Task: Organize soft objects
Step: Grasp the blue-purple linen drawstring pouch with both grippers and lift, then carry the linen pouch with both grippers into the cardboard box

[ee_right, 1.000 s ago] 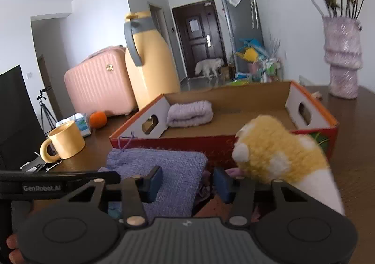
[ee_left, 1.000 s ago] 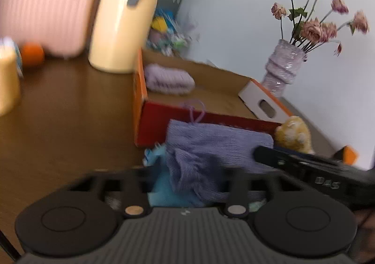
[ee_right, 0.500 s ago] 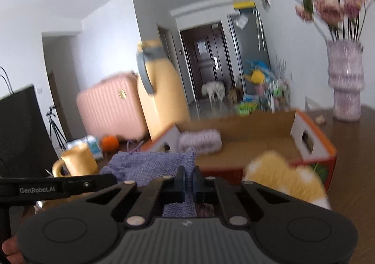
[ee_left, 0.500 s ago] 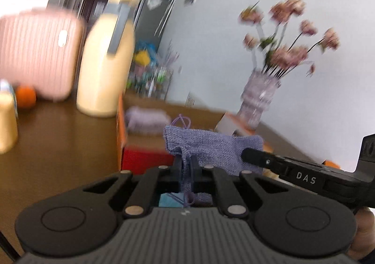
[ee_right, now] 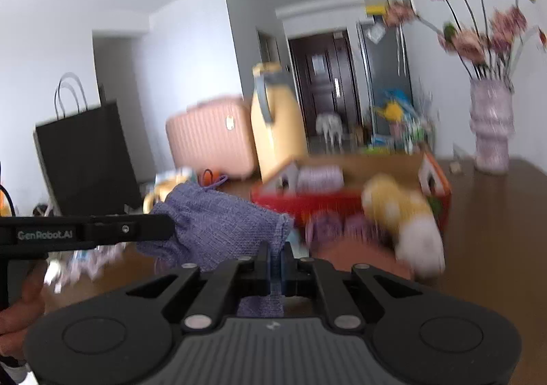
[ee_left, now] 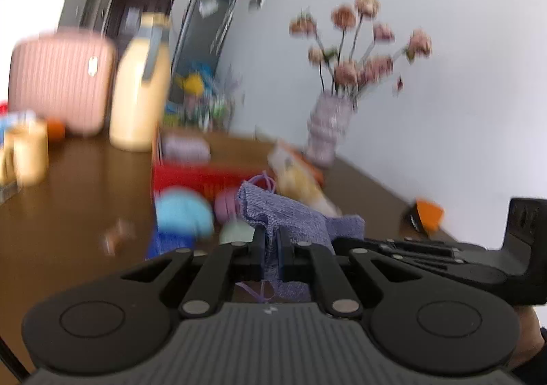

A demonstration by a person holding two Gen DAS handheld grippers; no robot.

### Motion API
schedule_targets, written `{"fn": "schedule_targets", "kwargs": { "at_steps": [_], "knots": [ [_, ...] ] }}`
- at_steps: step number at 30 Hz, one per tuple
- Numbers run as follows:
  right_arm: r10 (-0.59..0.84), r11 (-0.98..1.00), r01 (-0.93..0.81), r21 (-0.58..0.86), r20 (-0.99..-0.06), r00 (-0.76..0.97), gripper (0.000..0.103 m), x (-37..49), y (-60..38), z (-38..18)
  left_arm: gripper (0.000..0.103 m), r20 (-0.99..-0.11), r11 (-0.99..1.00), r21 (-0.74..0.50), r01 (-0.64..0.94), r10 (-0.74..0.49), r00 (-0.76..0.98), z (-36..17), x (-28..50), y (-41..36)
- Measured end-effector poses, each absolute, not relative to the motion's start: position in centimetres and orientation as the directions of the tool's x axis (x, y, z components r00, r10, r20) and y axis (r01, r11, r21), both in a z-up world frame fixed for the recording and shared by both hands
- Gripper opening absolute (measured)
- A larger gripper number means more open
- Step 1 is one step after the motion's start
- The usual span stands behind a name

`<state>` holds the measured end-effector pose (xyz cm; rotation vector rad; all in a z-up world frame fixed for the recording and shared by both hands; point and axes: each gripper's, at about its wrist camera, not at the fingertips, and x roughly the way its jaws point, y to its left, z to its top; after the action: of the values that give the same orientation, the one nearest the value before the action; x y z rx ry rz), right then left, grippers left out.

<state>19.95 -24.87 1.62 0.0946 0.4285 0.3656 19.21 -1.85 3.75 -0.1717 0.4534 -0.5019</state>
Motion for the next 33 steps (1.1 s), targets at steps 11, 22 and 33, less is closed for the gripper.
{"fn": "schedule_targets", "kwargs": {
  "at_steps": [11,22,33],
  "knots": [
    [0.322,0.945,-0.292,0.144,-0.556,0.766,0.006,19.0,-24.4,-3.5,0.008,-0.576,0.929,-0.232,0.289,-0.37,0.729,-2.8,16.4,-3.3],
    [0.352,0.935,-0.267,0.232,-0.542,0.763,0.044,17.4,-26.3,-4.8,0.01,-0.606,0.939,-0.227,0.259,-0.345,0.717,-4.1,17.2,-3.1],
    [0.371,0.922,-0.267,0.279,-0.45,0.812,0.005,17.9,-27.2,-1.4,0.008,-0.52,0.908,-0.252,0.334,-0.418,0.745,-0.6,17.6,-3.1]
  ]
}}
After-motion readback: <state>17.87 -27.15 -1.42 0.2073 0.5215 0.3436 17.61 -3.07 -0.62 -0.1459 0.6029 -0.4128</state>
